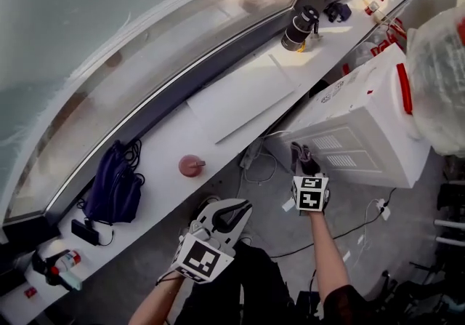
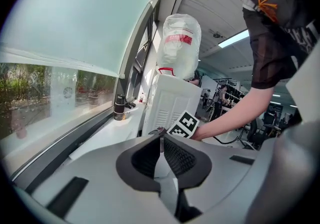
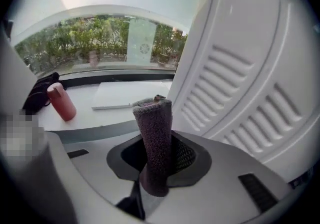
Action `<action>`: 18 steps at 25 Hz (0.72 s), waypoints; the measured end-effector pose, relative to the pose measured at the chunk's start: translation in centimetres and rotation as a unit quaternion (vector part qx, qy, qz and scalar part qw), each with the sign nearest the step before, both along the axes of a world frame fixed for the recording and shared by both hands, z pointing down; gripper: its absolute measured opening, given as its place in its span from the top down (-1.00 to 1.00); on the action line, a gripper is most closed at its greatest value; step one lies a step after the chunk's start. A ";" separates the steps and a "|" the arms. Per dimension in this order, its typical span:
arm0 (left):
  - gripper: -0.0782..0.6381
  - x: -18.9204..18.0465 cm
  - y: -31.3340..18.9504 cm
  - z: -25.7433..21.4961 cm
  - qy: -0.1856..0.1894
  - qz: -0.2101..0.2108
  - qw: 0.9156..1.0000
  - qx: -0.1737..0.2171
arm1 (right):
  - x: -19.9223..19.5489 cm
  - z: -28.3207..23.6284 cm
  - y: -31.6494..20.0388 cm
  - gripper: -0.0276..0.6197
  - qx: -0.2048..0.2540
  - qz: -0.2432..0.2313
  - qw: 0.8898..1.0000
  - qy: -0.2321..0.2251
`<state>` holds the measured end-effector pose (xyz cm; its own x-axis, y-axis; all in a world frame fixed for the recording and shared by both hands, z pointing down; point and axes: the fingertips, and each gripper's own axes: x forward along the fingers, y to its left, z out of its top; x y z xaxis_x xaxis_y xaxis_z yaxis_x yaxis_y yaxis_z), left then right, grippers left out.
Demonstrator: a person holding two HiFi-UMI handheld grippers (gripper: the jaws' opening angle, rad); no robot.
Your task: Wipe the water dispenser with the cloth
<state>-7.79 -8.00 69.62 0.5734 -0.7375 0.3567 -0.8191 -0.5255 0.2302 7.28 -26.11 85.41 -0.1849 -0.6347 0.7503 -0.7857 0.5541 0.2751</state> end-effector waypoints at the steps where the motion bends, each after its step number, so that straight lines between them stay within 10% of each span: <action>1: 0.70 0.4 -0.1 -0.9 0.002 0.006 1.000 0.004 | 0.3 -2.1 0.5 0.60 0.005 -0.007 1.000 0.001; 18: 0.70 4.4 0.2 -9.7 -0.015 0.058 0.998 0.029 | 5.5 -31.0 1.7 0.60 0.134 -0.029 0.991 0.005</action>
